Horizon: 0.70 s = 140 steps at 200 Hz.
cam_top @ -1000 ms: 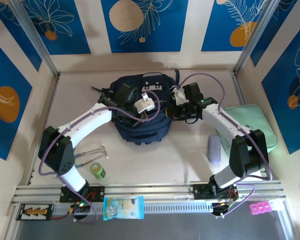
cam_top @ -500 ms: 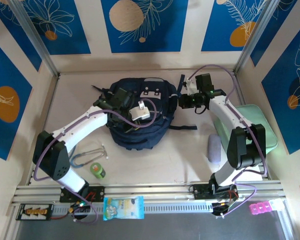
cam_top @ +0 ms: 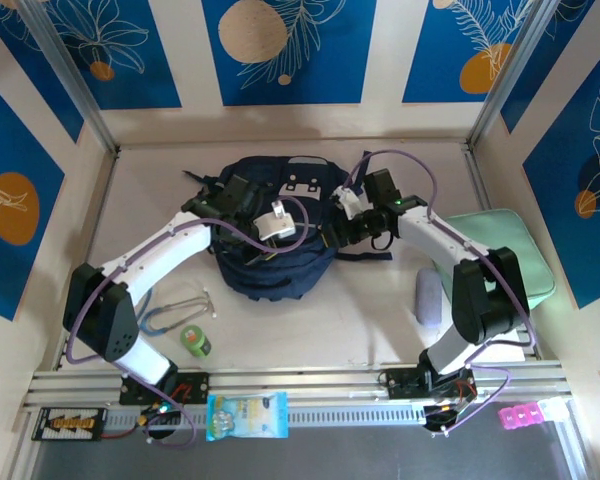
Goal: Pack the student bag
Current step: Zip the student bag at the center of the table.
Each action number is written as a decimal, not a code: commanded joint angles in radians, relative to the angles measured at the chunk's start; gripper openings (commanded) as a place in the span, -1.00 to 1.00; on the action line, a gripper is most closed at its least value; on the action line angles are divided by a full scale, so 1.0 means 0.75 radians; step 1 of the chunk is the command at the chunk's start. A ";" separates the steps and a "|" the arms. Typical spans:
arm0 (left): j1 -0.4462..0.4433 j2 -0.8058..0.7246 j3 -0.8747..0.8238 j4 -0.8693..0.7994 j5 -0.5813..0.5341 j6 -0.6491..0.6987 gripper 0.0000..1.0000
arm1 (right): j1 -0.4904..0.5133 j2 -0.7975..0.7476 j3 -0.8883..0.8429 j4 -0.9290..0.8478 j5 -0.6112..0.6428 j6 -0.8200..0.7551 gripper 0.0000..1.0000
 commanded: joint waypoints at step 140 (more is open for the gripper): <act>0.072 -0.052 -0.013 -0.091 0.032 0.047 -1.00 | -0.055 0.038 0.017 -0.037 -0.291 -0.402 -0.11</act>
